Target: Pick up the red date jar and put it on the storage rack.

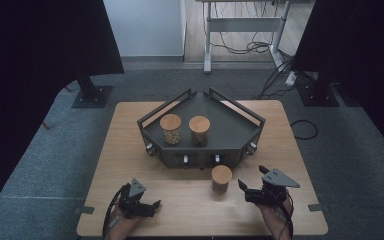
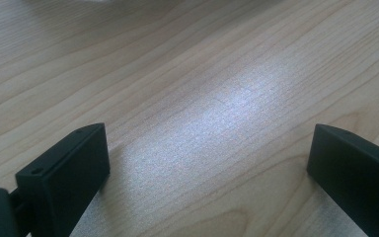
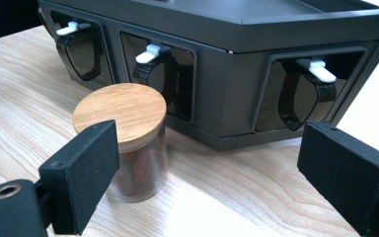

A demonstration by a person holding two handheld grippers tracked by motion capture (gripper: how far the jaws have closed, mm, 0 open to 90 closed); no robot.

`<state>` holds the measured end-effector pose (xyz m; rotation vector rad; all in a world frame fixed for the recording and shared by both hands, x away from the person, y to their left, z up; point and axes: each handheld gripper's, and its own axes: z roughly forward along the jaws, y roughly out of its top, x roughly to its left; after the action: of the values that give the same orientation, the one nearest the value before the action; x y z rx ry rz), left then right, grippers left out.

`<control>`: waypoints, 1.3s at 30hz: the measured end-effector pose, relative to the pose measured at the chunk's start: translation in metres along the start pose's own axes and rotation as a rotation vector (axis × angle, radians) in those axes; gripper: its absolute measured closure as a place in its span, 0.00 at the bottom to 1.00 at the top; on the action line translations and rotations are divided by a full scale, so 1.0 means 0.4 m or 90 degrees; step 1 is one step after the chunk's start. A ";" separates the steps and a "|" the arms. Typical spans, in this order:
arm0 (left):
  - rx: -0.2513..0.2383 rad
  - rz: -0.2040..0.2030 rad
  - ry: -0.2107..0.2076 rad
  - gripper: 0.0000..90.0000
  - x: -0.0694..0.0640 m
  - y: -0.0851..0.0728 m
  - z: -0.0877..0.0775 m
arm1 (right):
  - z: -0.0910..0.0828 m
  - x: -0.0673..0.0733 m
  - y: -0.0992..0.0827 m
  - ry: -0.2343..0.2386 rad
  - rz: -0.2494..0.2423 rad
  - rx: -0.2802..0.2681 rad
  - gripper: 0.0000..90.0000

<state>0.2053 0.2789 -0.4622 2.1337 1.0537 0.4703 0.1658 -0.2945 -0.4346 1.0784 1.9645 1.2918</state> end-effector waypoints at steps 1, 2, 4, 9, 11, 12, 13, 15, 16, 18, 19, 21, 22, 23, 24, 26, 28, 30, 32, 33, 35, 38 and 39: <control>0.000 0.000 0.000 0.03 0.000 0.000 0.000 | 0.001 0.000 0.000 0.002 0.000 -0.002 0.09; 0.000 0.000 0.000 0.03 0.000 0.000 0.000 | 0.001 0.000 0.000 0.003 0.001 -0.003 0.09; 0.000 0.000 0.000 0.03 0.000 0.000 0.000 | 0.003 0.000 0.002 0.007 0.002 -0.005 0.09; 0.000 0.000 0.000 0.03 0.000 0.000 0.000 | 0.010 0.003 0.006 0.016 -0.001 -0.007 0.09; 0.001 0.001 0.000 0.03 0.000 0.001 0.000 | 0.013 0.003 0.008 0.018 -0.001 -0.006 0.09; 0.001 0.001 0.000 0.03 0.000 0.001 0.000 | 0.014 0.004 0.009 0.019 -0.002 -0.006 0.09; 0.001 0.001 0.000 0.03 0.000 0.001 0.000 | 0.016 0.004 0.009 0.020 -0.002 -0.007 0.09; 0.001 0.001 0.000 0.03 0.000 0.001 0.000 | 0.019 0.005 0.009 0.022 -0.001 -0.007 0.09; 0.001 0.001 0.000 0.03 0.000 0.001 0.000 | 0.020 0.006 0.010 0.022 -0.001 -0.007 0.09; 0.000 0.000 0.000 0.03 0.000 0.000 0.000 | 0.023 0.007 0.010 0.024 -0.001 -0.007 0.09; 0.000 0.000 0.000 0.03 0.000 0.000 0.000 | 0.025 0.008 0.010 0.025 -0.001 -0.006 0.09; 0.000 0.000 0.000 0.03 0.000 0.000 0.000 | 0.028 0.009 0.011 0.027 -0.002 -0.005 0.09; 0.000 0.000 0.000 0.03 0.000 0.000 0.000 | 0.030 0.009 0.011 0.028 -0.002 -0.005 0.09; 0.000 0.000 0.000 0.03 0.000 0.000 0.000 | 0.032 0.010 0.011 0.029 -0.002 -0.005 0.09; 0.000 0.000 0.000 0.03 0.000 0.000 0.000 | 0.034 0.010 0.012 0.030 -0.001 -0.004 0.09; 0.000 0.000 0.000 0.03 0.000 0.000 0.000 | 0.038 0.011 0.012 0.032 -0.002 -0.003 0.09; 0.000 0.000 0.000 0.03 0.000 0.000 0.000 | 0.041 0.012 0.013 0.034 -0.003 -0.003 0.09; 0.000 0.000 0.000 0.03 0.000 0.000 0.000 | 0.044 0.012 0.014 0.037 -0.004 -0.002 0.09; 0.000 0.000 0.000 0.03 0.000 0.000 0.000 | 0.047 0.014 0.014 0.038 -0.004 -0.002 0.09; 0.000 0.000 0.000 0.03 0.000 0.000 0.000 | 0.049 0.014 0.015 0.039 -0.004 -0.002 0.09; 0.000 0.000 0.000 0.03 0.000 0.000 0.000 | 0.052 0.015 0.015 0.040 -0.003 -0.002 0.09; 0.000 0.000 0.000 0.03 0.000 0.000 0.000 | 0.057 0.017 0.017 0.042 -0.004 -0.002 0.09; 0.000 0.000 0.000 0.03 0.000 0.000 0.000 | 0.058 0.017 0.018 0.043 -0.004 -0.002 0.09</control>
<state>0.2052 0.2789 -0.4623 2.1333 1.0539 0.4701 0.1827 -0.2758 -0.4373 1.0389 2.0133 1.3433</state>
